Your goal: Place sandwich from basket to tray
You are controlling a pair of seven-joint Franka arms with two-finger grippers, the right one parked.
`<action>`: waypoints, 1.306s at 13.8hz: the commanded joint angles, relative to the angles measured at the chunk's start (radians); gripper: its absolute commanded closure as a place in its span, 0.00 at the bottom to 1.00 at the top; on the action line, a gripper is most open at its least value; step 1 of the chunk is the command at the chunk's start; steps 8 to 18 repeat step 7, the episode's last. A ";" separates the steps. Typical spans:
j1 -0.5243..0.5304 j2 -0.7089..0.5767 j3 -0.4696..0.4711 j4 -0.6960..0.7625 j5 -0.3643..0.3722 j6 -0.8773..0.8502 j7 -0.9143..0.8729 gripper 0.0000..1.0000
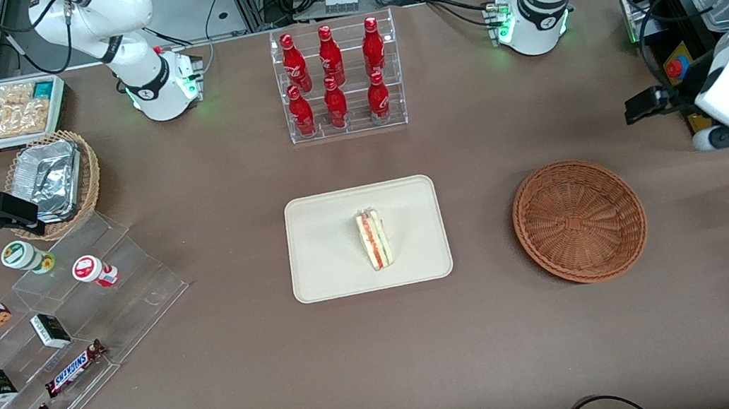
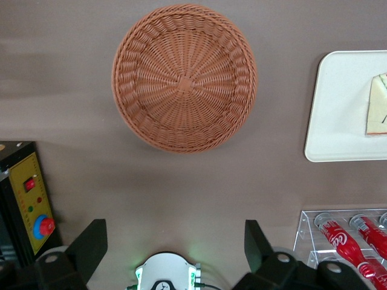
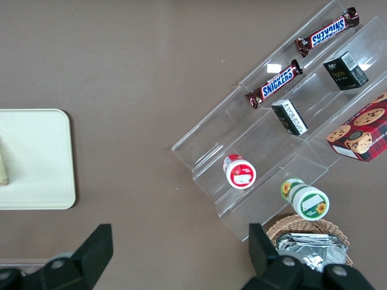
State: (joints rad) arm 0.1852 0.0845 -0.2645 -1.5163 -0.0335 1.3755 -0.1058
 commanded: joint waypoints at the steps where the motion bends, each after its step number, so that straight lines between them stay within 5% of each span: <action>1: 0.028 -0.042 -0.019 -0.021 0.018 -0.021 0.011 0.00; 18: 0.023 -0.035 -0.016 -0.019 0.043 -0.001 0.011 0.00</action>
